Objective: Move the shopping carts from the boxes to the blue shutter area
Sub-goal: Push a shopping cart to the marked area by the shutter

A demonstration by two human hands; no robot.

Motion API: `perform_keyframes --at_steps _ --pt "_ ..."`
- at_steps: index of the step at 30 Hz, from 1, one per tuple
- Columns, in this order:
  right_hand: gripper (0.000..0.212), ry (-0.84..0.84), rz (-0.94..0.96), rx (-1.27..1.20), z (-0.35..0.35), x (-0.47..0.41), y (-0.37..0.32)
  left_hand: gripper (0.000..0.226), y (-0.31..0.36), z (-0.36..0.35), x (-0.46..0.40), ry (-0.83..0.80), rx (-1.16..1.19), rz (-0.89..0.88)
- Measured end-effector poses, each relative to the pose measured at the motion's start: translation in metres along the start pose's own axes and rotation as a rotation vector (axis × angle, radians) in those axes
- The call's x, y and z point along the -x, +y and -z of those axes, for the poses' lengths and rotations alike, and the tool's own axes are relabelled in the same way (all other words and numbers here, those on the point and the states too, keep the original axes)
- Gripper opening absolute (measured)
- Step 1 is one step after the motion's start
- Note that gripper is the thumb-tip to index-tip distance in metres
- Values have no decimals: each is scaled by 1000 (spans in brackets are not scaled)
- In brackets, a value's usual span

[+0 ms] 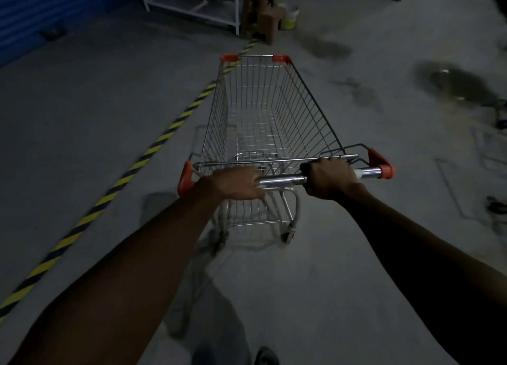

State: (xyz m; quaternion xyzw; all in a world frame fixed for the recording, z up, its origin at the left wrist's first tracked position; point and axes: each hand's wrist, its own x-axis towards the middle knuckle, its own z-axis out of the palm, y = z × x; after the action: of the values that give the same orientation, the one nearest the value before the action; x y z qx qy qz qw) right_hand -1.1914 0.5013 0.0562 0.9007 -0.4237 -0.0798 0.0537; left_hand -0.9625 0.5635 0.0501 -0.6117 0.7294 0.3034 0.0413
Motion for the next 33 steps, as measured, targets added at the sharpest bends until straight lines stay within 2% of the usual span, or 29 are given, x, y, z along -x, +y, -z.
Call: perform_keyframes --at_steps 4,9,10,12,13,15,16,21,22,24,25,27,28,30,33 --pt "10 -20 -59 0 -1 -54 34 42 -1 24 -50 78 16 80" --pt "11 -27 -210 152 -5 -177 112 55 -2 65 -159 322 75 201" --pt "11 -54 -236 141 -8 -177 118 53 9 63 -161 328 62 218" --pt "12 -58 -208 165 -6 -251 146 51 -5 98 -208 366 104 279" --pt "12 -88 -221 152 -5 -249 153 50 5 99 -207 350 100 275" --pt "10 -70 -150 148 1 -323 168 49 -21 136 -243 362 114 334" --pt "10 -90 -151 141 2 -324 171 48 -19 138 -245 362 119 324" --pt "16 -71 -8 104 11 -467 176 44 -82 203 -306 431 159 461" --pt "16 -86 -9 110 12 -471 174 42 -85 204 -308 436 166 463" --pt "17 -40 86 141 20 -546 174 39 -120 235 -343 495 204 523" --pt "18 -44 93 163 21 -549 177 38 -119 235 -346 506 206 526" --pt "20 5 189 186 29 -634 169 36 -161 269 -379 580 204 604" --pt "21 -19 174 181 32 -639 168 37 -163 275 -383 591 182 596" --pt "20 40 321 196 46 -744 135 39 -223 319 -408 654 204 753" --pt "19 84 374 232 52 -797 109 39 -265 339 -410 685 193 787"
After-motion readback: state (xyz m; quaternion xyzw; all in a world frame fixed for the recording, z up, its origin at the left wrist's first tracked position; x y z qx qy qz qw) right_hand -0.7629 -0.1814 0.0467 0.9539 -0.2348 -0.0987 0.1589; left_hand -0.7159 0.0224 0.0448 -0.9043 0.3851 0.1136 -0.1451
